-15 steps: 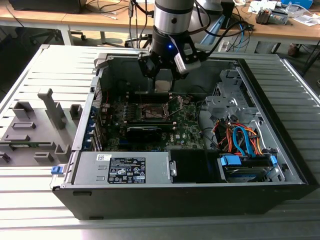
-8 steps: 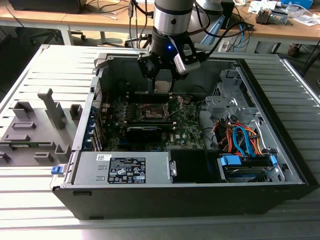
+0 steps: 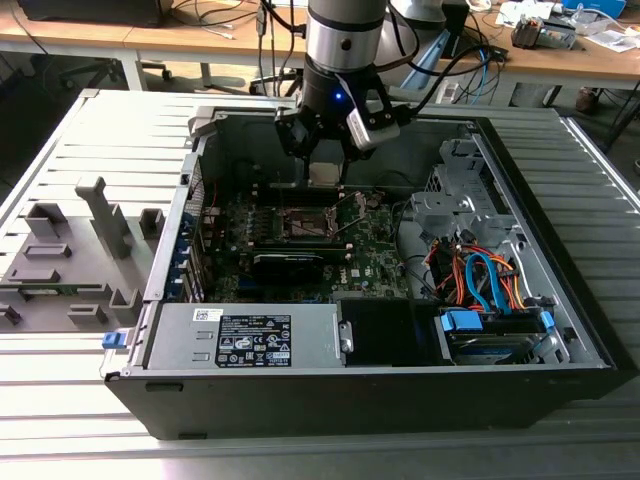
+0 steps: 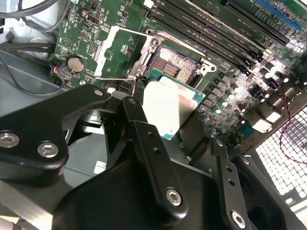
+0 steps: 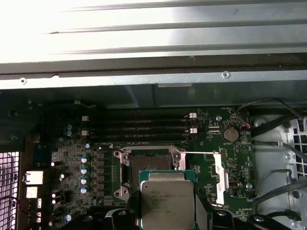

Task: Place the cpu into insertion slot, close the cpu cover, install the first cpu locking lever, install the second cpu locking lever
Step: 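Place the cpu into insertion slot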

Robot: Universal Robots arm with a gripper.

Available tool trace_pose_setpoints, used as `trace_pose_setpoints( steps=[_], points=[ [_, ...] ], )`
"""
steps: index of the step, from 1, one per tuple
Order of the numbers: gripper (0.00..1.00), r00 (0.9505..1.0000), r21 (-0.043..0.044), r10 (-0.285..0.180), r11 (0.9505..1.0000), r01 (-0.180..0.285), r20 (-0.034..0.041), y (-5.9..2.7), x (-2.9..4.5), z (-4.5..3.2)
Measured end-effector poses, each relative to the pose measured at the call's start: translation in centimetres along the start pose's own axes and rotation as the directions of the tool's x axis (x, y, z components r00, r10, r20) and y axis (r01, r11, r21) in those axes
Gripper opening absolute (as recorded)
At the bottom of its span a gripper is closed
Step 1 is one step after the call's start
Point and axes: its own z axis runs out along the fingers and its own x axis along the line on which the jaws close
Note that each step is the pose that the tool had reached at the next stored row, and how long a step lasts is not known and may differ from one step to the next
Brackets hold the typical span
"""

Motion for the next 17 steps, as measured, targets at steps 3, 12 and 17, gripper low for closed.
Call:
trace_pose_setpoints(
  steps=[3, 12, 17],
  points=[
    [0.54, 1.0, 0.0, 0.0, 1.0, 0.0, 0.0, -0.01, 0.03, 0.06],
    [0.54, 1.0, 0.0001, 0.0, 1.0, 0.0, 0.0, -0.02, 0.08, 0.19],
    [0.54, 1.0, 0.0002, 0.0, 1.0, 0.0, 0.0, -0.03, 0.12, 0.3]
  ],
)
